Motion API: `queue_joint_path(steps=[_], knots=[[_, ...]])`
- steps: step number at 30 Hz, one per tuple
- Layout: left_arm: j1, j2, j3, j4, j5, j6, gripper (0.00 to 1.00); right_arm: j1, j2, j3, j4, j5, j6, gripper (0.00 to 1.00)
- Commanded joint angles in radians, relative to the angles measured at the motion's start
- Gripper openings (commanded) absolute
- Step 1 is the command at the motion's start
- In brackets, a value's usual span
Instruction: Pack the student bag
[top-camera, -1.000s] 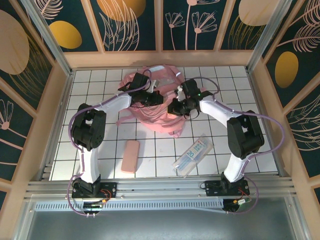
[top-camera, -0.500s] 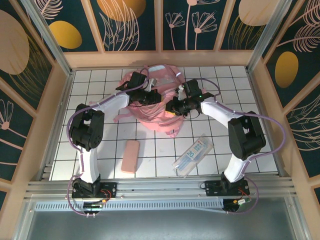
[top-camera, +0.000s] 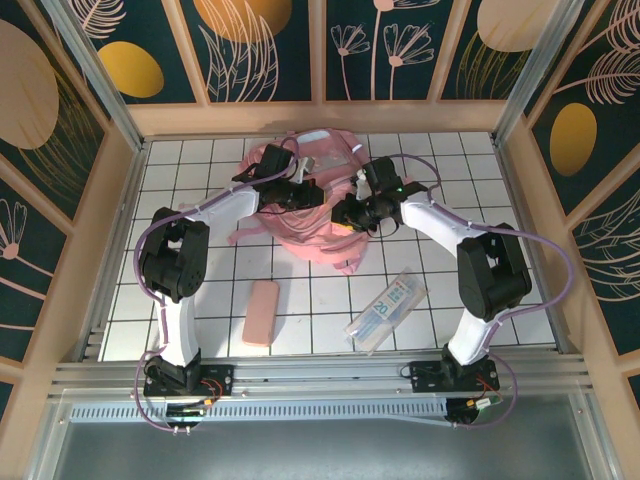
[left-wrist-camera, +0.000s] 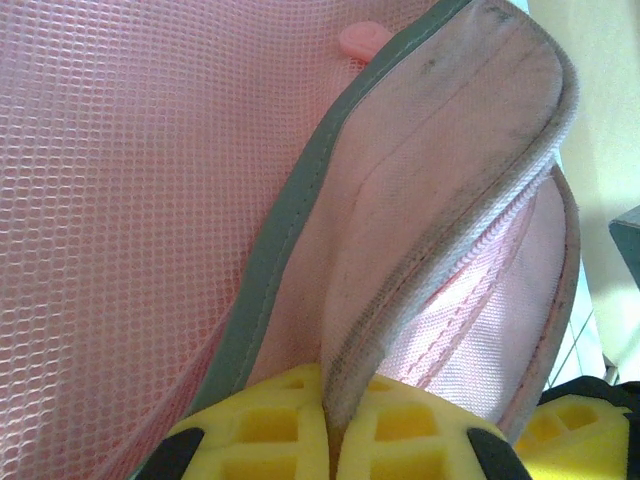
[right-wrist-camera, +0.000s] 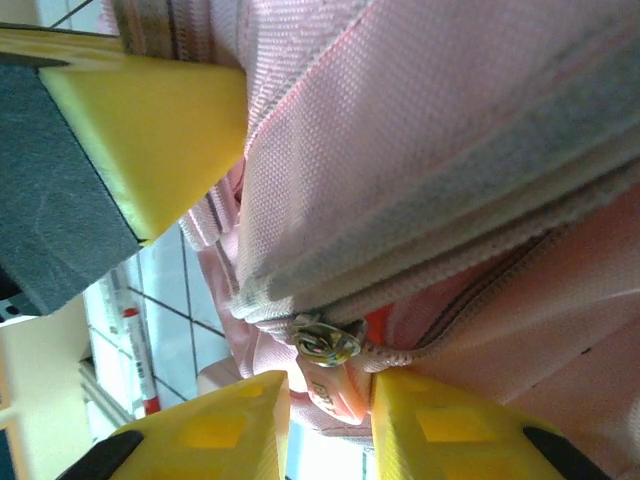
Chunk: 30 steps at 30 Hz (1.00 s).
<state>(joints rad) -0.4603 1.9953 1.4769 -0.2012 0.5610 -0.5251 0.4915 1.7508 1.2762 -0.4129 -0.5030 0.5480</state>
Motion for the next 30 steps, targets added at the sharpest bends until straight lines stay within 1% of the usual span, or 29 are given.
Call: queue_joint_path(steps=[1, 3, 4, 6, 9, 12, 15, 20, 24, 30], knots=[[-0.003, -0.050, 0.003, 0.123, 0.008, -0.031, 0.00, 0.050, -0.015, 0.070, -0.144, 0.168, -0.040, 0.26], [-0.003, -0.052, -0.001, 0.131, 0.004, -0.038, 0.00, 0.086, -0.020, 0.101, -0.193, 0.338, -0.027, 0.25], [-0.003, -0.054, -0.007, 0.136, 0.005, -0.046, 0.00, 0.101, -0.028, 0.107, -0.201, 0.402, -0.022, 0.26], [-0.002, -0.060, -0.016, 0.150, 0.005, -0.066, 0.00, 0.126, -0.062, 0.096, -0.191, 0.497, -0.010, 0.33], [-0.001, -0.074, -0.021, 0.162, -0.018, -0.110, 0.00, 0.153, -0.110, 0.072, -0.184, 0.598, -0.024, 0.37], [-0.001, -0.107, -0.048, 0.210, -0.052, -0.178, 0.00, 0.172, -0.123, 0.069, -0.226, 0.680, -0.094, 0.37], [-0.002, -0.114, -0.040, 0.219, -0.048, -0.211, 0.00, 0.202, -0.106, 0.100, -0.302, 0.782, -0.177, 0.36], [-0.002, -0.103, -0.022, 0.218, -0.015, -0.253, 0.00, 0.241, -0.072, 0.153, -0.343, 0.874, -0.268, 0.31], [-0.002, -0.090, -0.017, 0.222, 0.010, -0.279, 0.00, 0.261, -0.045, 0.187, -0.307, 0.893, -0.306, 0.24], [-0.001, -0.084, -0.023, 0.229, 0.031, -0.296, 0.00, 0.254, 0.002, 0.220, -0.251, 0.888, -0.304, 0.23]])
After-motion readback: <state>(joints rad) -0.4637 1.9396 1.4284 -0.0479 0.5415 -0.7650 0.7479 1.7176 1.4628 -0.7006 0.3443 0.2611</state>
